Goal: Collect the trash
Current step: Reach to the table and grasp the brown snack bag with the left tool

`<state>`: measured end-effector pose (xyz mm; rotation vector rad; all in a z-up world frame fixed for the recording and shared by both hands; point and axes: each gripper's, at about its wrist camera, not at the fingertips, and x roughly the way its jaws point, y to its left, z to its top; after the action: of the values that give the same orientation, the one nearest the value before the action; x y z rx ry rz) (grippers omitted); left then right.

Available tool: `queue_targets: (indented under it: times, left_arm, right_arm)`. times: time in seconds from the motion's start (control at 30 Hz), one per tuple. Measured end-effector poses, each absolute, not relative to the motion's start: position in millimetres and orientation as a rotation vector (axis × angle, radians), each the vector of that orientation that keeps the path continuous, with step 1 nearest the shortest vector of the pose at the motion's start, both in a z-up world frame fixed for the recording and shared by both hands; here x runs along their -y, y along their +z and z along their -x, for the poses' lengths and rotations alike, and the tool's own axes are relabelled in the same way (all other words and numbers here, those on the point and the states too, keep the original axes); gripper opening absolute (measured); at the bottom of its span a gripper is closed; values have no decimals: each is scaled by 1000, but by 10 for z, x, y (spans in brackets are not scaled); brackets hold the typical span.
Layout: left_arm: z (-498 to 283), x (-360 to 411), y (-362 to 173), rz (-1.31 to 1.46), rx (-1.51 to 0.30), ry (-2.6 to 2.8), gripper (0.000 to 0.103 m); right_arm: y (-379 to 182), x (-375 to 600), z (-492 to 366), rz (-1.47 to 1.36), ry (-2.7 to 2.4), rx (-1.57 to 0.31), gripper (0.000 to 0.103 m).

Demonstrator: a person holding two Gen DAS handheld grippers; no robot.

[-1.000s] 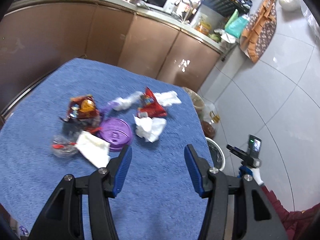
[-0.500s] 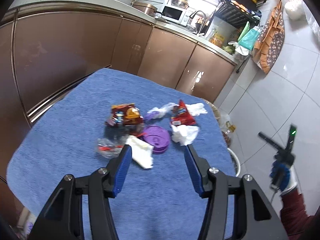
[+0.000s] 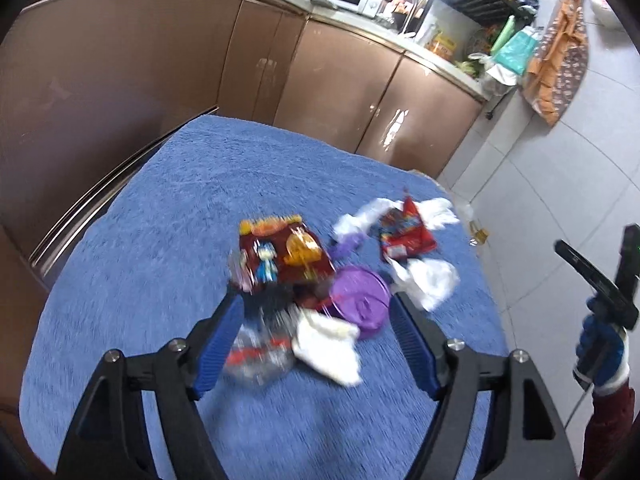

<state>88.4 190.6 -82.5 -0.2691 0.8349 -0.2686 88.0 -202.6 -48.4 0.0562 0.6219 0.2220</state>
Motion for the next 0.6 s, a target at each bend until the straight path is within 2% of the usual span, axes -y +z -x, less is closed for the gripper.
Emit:
queue_targets:
  times: [0.23, 0.6]
  left_arm:
    - [-1520, -1896, -1046, 303, -932, -258, 75]
    - [-1959, -1922, -1362, 402, -1053, -222, 74]
  right_arm:
    - [-575, 1796, -1153, -44, 260, -649, 53]
    - [-838, 1658, -1673, -57, 312, -706, 53]
